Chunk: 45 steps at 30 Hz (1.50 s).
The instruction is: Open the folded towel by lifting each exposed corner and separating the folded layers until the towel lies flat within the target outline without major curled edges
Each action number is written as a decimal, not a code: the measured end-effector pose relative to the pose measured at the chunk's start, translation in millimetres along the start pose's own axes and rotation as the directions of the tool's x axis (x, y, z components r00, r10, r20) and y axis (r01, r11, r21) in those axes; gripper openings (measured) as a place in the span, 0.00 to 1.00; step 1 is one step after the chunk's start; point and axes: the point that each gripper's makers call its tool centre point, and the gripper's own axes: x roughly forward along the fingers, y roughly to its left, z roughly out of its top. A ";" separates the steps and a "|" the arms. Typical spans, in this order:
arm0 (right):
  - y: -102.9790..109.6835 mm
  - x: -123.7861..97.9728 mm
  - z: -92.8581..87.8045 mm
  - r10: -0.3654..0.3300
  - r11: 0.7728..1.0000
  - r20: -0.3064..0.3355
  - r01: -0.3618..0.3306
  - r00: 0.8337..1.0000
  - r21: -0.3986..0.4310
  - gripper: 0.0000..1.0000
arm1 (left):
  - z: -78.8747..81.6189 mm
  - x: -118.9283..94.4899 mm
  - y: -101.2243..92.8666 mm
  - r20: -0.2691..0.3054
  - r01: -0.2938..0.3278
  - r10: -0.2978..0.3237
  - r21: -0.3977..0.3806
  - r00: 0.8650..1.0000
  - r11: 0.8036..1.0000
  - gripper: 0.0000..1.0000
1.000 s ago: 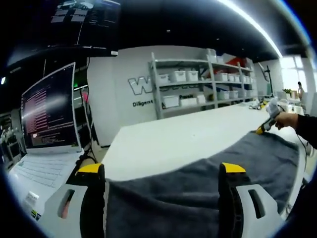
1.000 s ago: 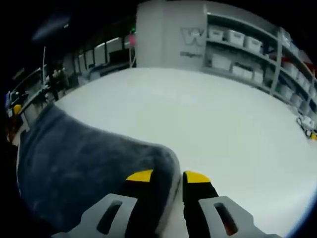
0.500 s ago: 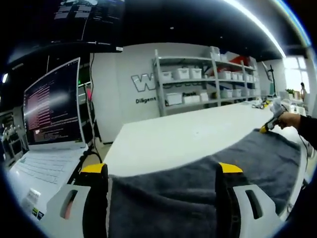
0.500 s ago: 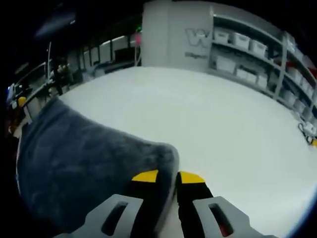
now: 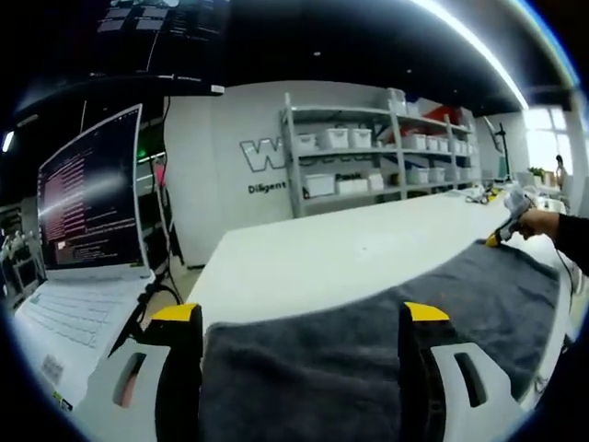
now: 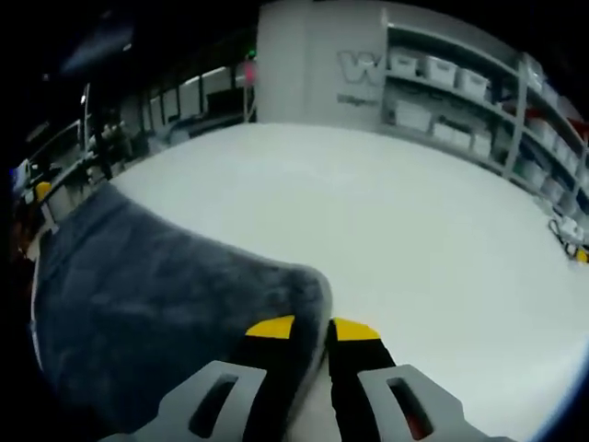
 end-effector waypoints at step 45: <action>-72.9 -10.1 -8.6 0.020 1.000 -0.007 -0.020 1.000 -0.008 0.09 | -36.8 98.7 19.2 -0.243 0.035 -0.001 0.138 0.970 0.990 0.54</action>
